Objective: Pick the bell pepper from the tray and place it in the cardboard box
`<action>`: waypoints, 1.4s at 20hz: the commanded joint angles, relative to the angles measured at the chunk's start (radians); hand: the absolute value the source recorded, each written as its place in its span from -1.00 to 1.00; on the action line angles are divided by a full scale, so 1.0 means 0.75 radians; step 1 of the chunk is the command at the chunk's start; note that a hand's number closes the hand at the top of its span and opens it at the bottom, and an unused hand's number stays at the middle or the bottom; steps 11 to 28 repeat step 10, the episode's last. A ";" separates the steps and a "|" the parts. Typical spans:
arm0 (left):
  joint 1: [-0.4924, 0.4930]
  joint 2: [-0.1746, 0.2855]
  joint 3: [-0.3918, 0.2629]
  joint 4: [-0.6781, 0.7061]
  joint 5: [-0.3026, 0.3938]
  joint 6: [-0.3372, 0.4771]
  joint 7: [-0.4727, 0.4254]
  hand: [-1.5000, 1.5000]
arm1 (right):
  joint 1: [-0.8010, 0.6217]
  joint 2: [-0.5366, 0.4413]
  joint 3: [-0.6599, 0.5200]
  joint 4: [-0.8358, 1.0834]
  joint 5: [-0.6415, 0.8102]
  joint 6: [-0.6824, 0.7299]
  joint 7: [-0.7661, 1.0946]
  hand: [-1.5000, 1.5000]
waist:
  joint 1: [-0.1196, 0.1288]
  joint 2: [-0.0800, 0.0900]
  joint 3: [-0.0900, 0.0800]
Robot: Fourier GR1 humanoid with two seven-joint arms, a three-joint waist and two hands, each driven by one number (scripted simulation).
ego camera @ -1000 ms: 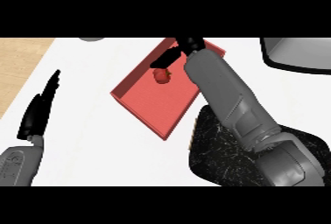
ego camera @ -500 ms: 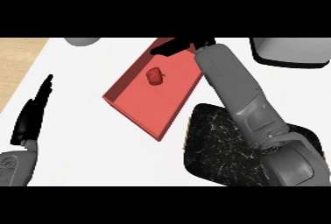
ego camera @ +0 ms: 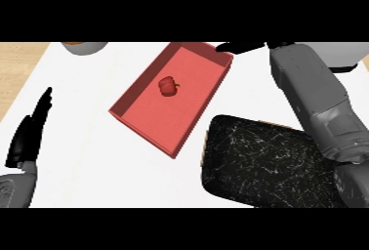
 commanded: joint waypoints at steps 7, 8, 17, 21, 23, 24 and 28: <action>0.046 -0.012 -0.009 -0.106 -0.001 -0.007 0.058 0.00 | 0.138 -0.319 0.007 0.053 0.028 0.294 -0.115 -1.00 | 0.004 -0.003 0.002; 0.070 0.017 0.019 -0.037 0.000 -0.017 -0.011 0.00 | 0.124 -0.346 0.000 0.041 0.019 0.339 -0.114 -1.00 | -0.007 -0.005 0.001; 0.014 -0.024 -0.011 -0.030 -0.020 0.008 0.029 0.00 | 0.148 -0.375 0.042 0.047 0.062 0.407 -0.151 -1.00 | -0.012 -0.002 0.002; 0.014 -0.024 -0.011 -0.030 -0.020 0.008 0.029 0.00 | 0.148 -0.375 0.042 0.047 0.062 0.407 -0.151 -1.00 | -0.012 -0.002 0.002; 0.014 -0.024 -0.011 -0.030 -0.020 0.008 0.029 0.00 | 0.148 -0.375 0.042 0.047 0.062 0.407 -0.151 -1.00 | -0.012 -0.002 0.002; 0.014 -0.024 -0.011 -0.030 -0.020 0.008 0.029 0.00 | 0.148 -0.375 0.042 0.047 0.062 0.407 -0.151 -1.00 | -0.012 -0.002 0.002; 0.014 -0.024 -0.011 -0.030 -0.020 0.008 0.029 0.00 | 0.148 -0.375 0.042 0.047 0.062 0.407 -0.151 -1.00 | -0.012 -0.002 0.002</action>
